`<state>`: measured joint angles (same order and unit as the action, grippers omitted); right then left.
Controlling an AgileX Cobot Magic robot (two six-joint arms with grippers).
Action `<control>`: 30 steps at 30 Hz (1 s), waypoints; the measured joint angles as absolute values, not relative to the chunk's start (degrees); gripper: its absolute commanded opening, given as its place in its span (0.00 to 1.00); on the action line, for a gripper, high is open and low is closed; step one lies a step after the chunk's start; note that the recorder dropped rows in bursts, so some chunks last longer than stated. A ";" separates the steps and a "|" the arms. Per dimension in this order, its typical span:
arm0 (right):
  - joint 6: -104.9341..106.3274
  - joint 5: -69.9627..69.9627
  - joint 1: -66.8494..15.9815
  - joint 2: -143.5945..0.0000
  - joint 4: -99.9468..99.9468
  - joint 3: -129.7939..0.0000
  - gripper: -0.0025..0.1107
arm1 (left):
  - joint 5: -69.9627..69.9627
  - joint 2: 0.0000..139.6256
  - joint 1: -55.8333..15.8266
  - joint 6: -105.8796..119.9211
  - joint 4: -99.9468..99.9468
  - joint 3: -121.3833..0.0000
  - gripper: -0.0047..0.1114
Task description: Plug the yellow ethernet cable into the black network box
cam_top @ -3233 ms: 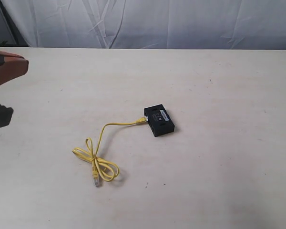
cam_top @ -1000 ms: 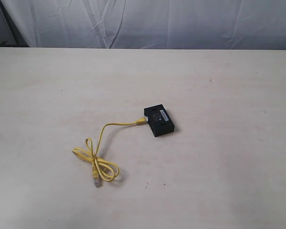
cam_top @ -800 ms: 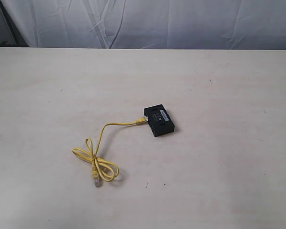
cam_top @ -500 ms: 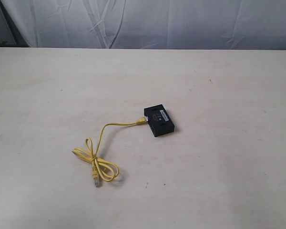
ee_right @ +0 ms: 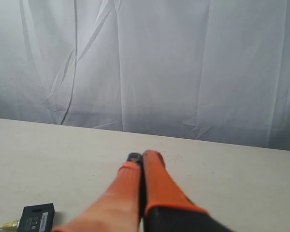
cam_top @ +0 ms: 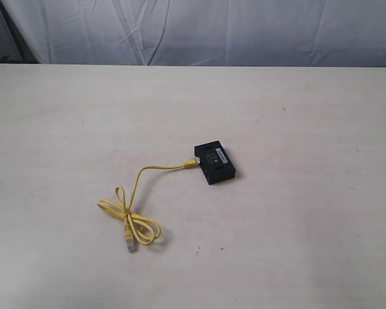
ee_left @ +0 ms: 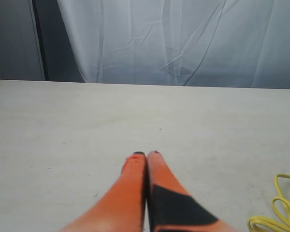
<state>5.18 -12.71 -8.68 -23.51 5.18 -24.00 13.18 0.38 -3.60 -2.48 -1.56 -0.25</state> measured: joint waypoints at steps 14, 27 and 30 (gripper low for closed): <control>5.18 -12.71 -8.22 -23.20 5.04 -24.00 0.01 | 13.18 0.38 -3.60 -2.48 -1.56 -0.25 0.04; 5.18 -13.51 0.31 -9.83 3.57 -13.65 0.01 | 13.18 0.38 -3.60 -2.48 -1.56 -0.25 0.04; 5.18 -13.02 0.31 -5.83 3.57 -10.33 0.01 | 13.18 0.38 -3.60 -2.48 -1.56 -0.25 0.04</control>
